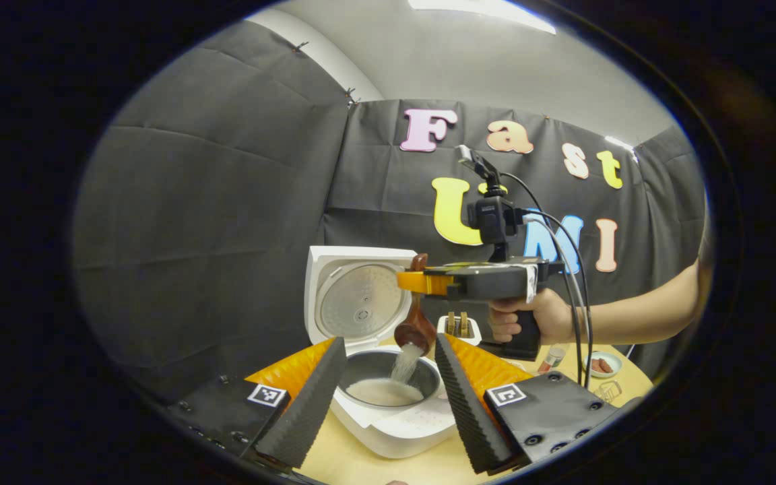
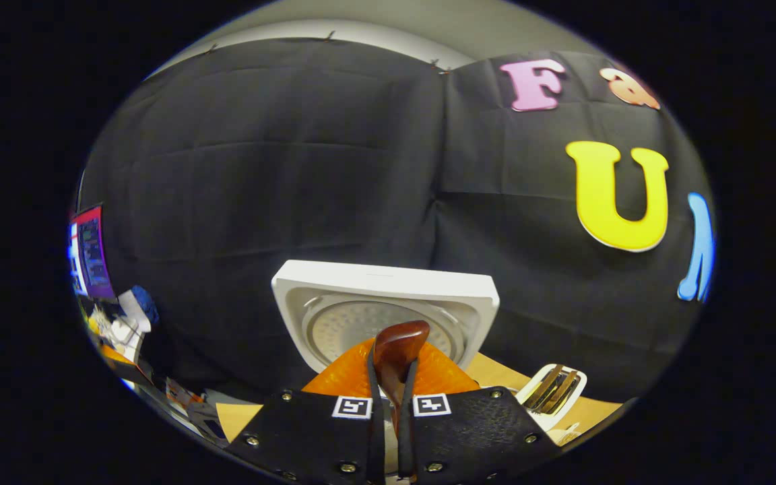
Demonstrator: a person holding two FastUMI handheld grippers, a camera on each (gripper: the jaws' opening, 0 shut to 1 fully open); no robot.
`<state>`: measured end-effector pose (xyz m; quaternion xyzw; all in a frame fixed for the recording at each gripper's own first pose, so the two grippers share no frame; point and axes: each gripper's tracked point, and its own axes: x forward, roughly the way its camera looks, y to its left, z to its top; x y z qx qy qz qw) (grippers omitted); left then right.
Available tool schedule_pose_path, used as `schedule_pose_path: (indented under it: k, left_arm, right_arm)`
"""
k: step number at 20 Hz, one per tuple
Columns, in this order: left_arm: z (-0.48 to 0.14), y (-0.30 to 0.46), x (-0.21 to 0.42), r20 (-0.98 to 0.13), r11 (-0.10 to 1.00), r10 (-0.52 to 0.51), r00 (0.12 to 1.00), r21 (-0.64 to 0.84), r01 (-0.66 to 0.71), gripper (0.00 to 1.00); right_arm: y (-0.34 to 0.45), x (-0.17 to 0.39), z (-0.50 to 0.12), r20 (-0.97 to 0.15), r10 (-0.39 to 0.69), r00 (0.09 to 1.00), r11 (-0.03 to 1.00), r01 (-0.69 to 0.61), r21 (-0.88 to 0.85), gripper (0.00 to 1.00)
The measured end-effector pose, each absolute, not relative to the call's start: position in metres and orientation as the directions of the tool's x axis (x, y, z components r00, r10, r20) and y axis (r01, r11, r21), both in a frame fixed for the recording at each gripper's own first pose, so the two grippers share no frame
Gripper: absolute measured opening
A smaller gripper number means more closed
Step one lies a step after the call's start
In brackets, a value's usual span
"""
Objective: Close the left gripper, press the button to open the rice cooker; take a wooden spoon from the chopstick holder with the right hand, scoop a spoonful of rice and pour it into the rice cooker, then put the wooden spoon back into the chopstick holder.
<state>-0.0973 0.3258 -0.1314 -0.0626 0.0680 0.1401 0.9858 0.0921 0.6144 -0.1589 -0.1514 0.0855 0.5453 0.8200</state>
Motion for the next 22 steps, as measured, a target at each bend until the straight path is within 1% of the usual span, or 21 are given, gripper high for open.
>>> schedule_pose_path:
  k: [1, 3, 5, 6, 8, 9, 11, 12, 13, 14, 15, 16, 17, 18, 19, 20, 22]
  left_arm:
    - [-0.131, 0.324, -0.099, -0.155, 0.952, 0.266, 0.951, -0.11, -0.284, 0.93]
    - [-0.13, 0.324, -0.101, -0.157, 0.953, 0.267, 0.951, -0.107, -0.285, 0.94]
    - [-0.133, 0.327, -0.098, -0.158, 0.951, 0.275, 0.948, -0.1, -0.292, 0.93]
    - [-0.134, 0.327, -0.098, -0.157, 0.951, 0.276, 0.948, -0.101, -0.294, 0.94]
    - [-0.133, 0.325, -0.098, -0.157, 0.952, 0.27, 0.95, -0.105, -0.288, 0.93]
    - [-0.133, 0.324, -0.099, -0.155, 0.954, 0.26, 0.953, -0.109, -0.279, 0.94]
    - [-0.132, 0.321, -0.099, -0.153, 0.96, 0.241, 0.958, -0.108, -0.259, 0.93]
    - [-0.135, 0.318, -0.099, -0.156, 0.963, 0.233, 0.96, -0.104, -0.25, 0.94]
    - [-0.135, 0.316, -0.098, -0.16, 0.965, 0.224, 0.961, -0.103, -0.242, 0.93]
    - [-0.135, 0.313, -0.098, -0.16, 0.968, 0.211, 0.964, -0.104, -0.229, 0.94]
    - [-0.136, 0.305, -0.094, -0.161, 0.971, 0.199, 0.967, -0.103, -0.217, 0.93]
    - [-0.134, 0.298, -0.09, -0.161, 0.974, 0.187, 0.969, -0.101, -0.204, 0.94]
    - [-0.132, 0.293, -0.087, -0.158, 0.976, 0.174, 0.972, -0.1, -0.191, 0.92]
    - [-0.13, 0.286, -0.084, -0.155, 0.979, 0.161, 0.975, -0.099, -0.178, 0.94]
    - [-0.13, 0.282, -0.079, -0.153, 0.981, 0.15, 0.977, -0.097, -0.166, 0.93]
    - [-0.128, 0.277, -0.075, -0.152, 0.983, 0.141, 0.978, -0.094, -0.156, 0.94]
    - [-0.125, 0.265, -0.069, -0.148, 0.987, 0.118, 0.982, -0.088, -0.132, 0.94]
  right_arm:
    - [0.617, 0.091, -0.16, -0.309, 0.874, 0.376, 0.331, -0.925, -0.187, 0.08]
    - [0.619, 0.092, -0.162, -0.301, 0.882, 0.363, 0.309, -0.927, -0.214, 0.08]
    - [0.617, 0.093, -0.158, -0.277, 0.888, 0.368, 0.328, -0.927, -0.182, 0.08]
    - [0.615, 0.095, -0.156, -0.26, 0.888, 0.38, 0.354, -0.924, -0.142, 0.08]
    - [0.607, 0.097, -0.146, -0.219, 0.889, 0.401, 0.404, -0.914, -0.031, 0.08]
    - [0.601, 0.102, -0.137, -0.199, 0.888, 0.415, 0.429, -0.902, 0.035, 0.08]
    - [0.581, 0.114, -0.119, -0.167, 0.88, 0.445, 0.471, -0.862, 0.186, 0.08]
    - [0.571, 0.12, -0.112, -0.155, 0.875, 0.458, 0.483, -0.839, 0.249, 0.08]
    - [0.556, 0.127, -0.105, -0.138, 0.869, 0.475, 0.493, -0.81, 0.317, 0.08]
    - [0.539, 0.14, -0.101, -0.125, 0.86, 0.494, 0.502, -0.78, 0.374, 0.08]
    - [0.529, 0.145, -0.098, -0.117, 0.857, 0.501, 0.5, -0.757, 0.421, 0.08]
    - [0.518, 0.149, -0.094, -0.109, 0.856, 0.505, 0.493, -0.733, 0.468, 0.07]
    - [0.507, 0.152, -0.092, -0.104, 0.851, 0.515, 0.49, -0.707, 0.51, 0.08]
    - [0.494, 0.156, -0.09, -0.098, 0.844, 0.528, 0.489, -0.68, 0.546, 0.07]
    - [0.483, 0.158, -0.09, -0.093, 0.836, 0.541, 0.489, -0.656, 0.575, 0.08]
    - [0.471, 0.163, -0.088, -0.087, 0.828, 0.554, 0.487, -0.635, 0.6, 0.08]
    - [0.451, 0.168, -0.087, -0.081, 0.814, 0.576, 0.488, -0.6, 0.634, 0.08]
